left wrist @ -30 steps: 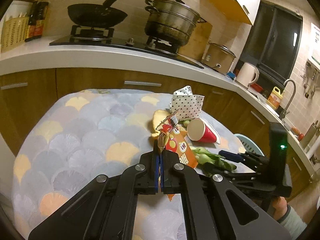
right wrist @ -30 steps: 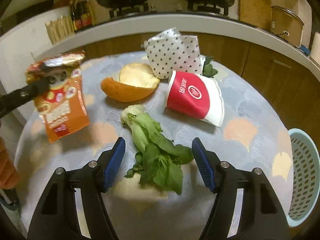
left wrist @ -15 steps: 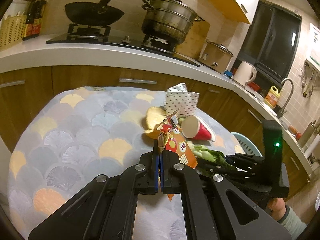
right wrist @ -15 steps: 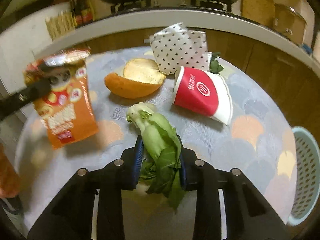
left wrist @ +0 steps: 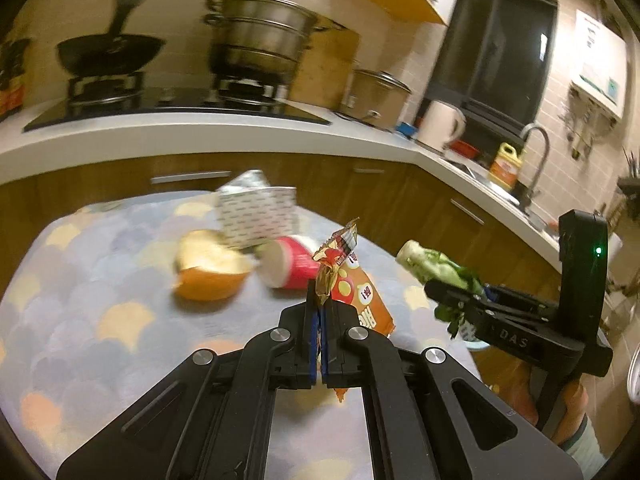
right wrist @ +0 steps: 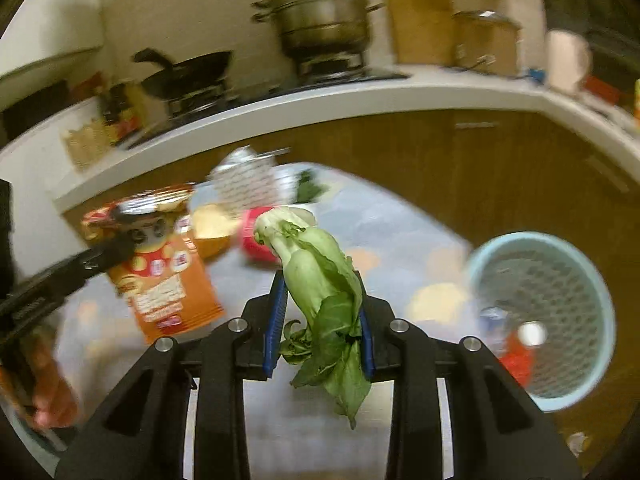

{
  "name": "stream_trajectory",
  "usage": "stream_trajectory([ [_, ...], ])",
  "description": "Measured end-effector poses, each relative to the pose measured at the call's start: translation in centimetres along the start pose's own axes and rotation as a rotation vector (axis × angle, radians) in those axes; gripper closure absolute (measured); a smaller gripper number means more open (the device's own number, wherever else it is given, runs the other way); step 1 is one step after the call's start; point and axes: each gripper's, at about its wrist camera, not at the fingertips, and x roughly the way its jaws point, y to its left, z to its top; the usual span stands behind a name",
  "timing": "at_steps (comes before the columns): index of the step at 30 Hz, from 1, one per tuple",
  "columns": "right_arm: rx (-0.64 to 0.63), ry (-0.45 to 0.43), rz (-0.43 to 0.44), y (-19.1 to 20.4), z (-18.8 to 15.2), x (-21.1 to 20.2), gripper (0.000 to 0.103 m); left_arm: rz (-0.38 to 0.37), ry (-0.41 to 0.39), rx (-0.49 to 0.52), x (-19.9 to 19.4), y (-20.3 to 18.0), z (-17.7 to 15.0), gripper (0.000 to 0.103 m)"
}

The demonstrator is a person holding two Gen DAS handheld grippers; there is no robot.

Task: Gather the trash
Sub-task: 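Carry the snack bag and bok choy over the light-blue basket with both tools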

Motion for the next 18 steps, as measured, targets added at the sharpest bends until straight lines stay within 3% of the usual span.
stream_trajectory([
  [7,0.098,-0.043,-0.128,-6.8,-0.3,-2.5,0.075,-0.059,0.031,0.083,3.4,-5.6,0.9,0.103],
  [18,0.202,-0.052,-0.231,-14.9,-1.0,-3.5,0.077,-0.147,0.107,0.176,10.7,-13.7,2.0,0.103],
])
